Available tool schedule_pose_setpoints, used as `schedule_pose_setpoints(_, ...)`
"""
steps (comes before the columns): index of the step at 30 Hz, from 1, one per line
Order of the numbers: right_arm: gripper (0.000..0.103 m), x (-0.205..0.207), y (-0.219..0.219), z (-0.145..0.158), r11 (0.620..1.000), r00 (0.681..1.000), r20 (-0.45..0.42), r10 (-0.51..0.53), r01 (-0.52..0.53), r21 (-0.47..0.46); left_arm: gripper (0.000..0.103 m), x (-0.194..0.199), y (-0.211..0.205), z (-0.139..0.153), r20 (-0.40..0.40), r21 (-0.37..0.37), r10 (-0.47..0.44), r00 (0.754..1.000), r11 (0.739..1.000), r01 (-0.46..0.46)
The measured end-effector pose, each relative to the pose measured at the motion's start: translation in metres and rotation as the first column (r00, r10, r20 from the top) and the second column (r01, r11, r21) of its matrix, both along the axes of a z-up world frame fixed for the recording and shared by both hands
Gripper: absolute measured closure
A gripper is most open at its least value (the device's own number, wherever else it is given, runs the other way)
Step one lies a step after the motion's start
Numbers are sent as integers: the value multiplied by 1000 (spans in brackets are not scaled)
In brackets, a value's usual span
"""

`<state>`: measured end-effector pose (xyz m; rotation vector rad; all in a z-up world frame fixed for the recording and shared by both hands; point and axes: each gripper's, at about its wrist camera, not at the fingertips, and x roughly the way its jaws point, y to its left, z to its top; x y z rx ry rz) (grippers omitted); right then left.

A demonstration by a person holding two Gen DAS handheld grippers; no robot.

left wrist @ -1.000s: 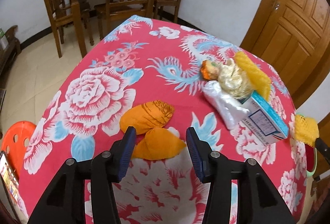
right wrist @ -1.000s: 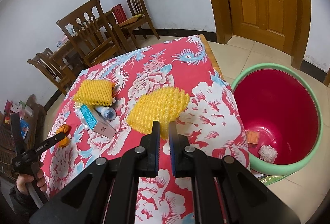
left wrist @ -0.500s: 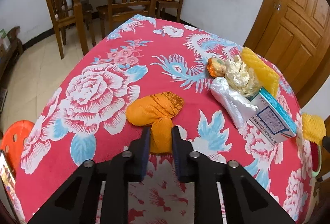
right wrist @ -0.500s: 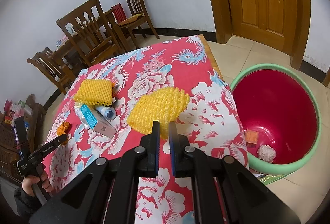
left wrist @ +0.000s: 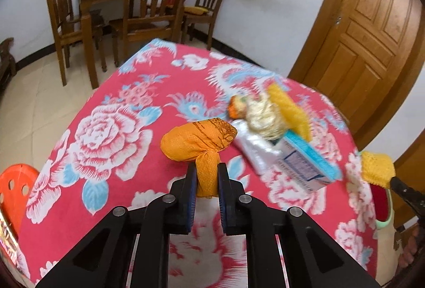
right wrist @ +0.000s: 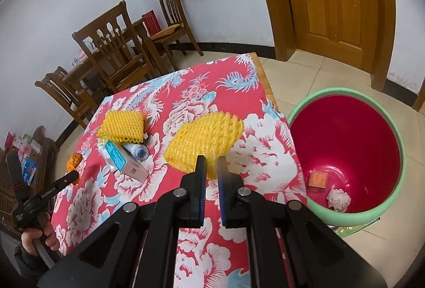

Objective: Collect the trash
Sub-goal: 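Grasp the orange cloth with the left tool while the right tool holds the foam net, then carry both items over the red bucket and open both tools to drop them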

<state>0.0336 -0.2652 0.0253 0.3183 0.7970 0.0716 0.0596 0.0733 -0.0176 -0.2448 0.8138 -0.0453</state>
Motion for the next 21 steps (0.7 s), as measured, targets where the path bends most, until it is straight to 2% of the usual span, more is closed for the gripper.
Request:
schedule_pose_setpoints(10,92,-10,-15,13,999,999,31,-31,31,-5,89,-5,-28,28,64,-20,-68,996,997,69)
schedule_pose_setpoints(21,93,-21,-38,22,997,995,55,-80,81,-6,89,1,-78,42,89,-18,-170,982,985,172)
